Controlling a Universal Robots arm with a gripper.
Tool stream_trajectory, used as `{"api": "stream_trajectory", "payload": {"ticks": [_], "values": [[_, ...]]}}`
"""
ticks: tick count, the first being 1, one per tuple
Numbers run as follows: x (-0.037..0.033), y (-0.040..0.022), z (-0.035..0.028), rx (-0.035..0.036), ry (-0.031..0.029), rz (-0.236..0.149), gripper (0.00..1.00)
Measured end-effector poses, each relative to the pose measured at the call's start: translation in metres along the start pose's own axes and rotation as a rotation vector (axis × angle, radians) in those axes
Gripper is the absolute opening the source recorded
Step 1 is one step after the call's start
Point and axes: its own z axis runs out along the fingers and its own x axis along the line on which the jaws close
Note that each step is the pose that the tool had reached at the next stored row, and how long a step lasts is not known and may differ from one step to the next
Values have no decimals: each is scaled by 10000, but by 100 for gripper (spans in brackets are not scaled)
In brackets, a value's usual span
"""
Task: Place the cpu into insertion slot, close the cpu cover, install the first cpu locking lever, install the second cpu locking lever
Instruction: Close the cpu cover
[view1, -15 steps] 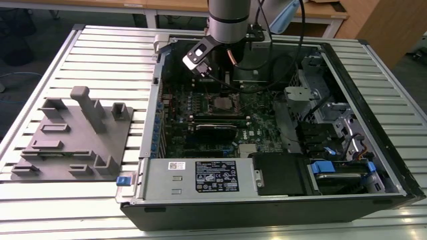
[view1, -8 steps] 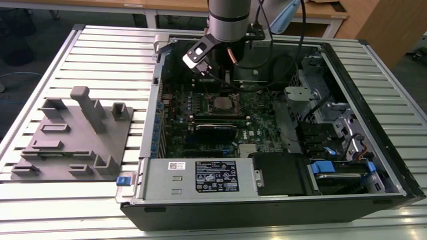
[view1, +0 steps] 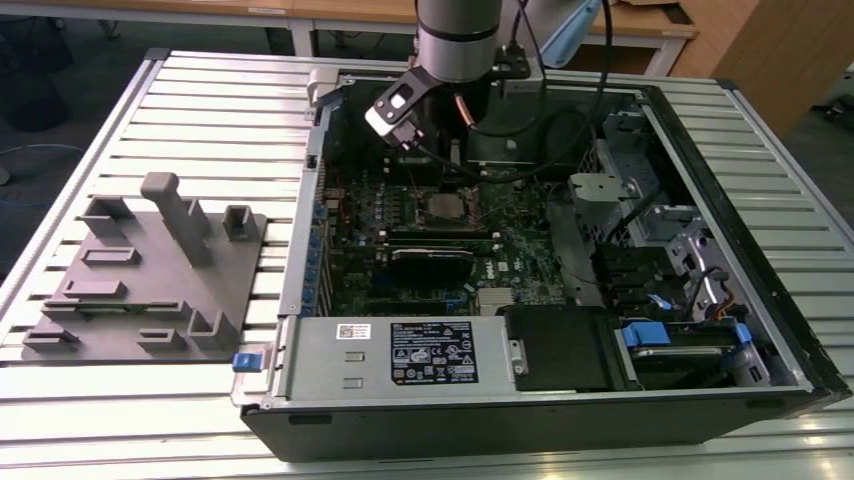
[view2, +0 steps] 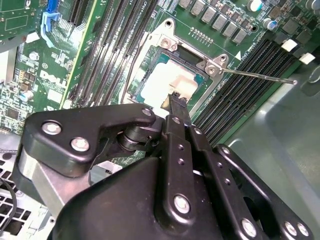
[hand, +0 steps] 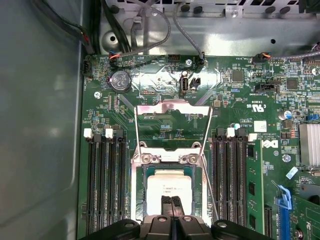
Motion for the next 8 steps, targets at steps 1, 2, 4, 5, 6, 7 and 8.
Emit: {"api": "stream_trajectory", "payload": {"ticks": [1,2,4,5,6,7,8], "values": [[0,0,-6,-1,2,0,10],[0,1,-10,-3,4,0,10],[1,1,-13,-4,6,1,10],[1,1,-14,-5,7,1,10],[1,2,-14,-4,7,1,10],[0,1,-16,-3,4,0,10],[1,2,-17,-3,5,0,10]]}}
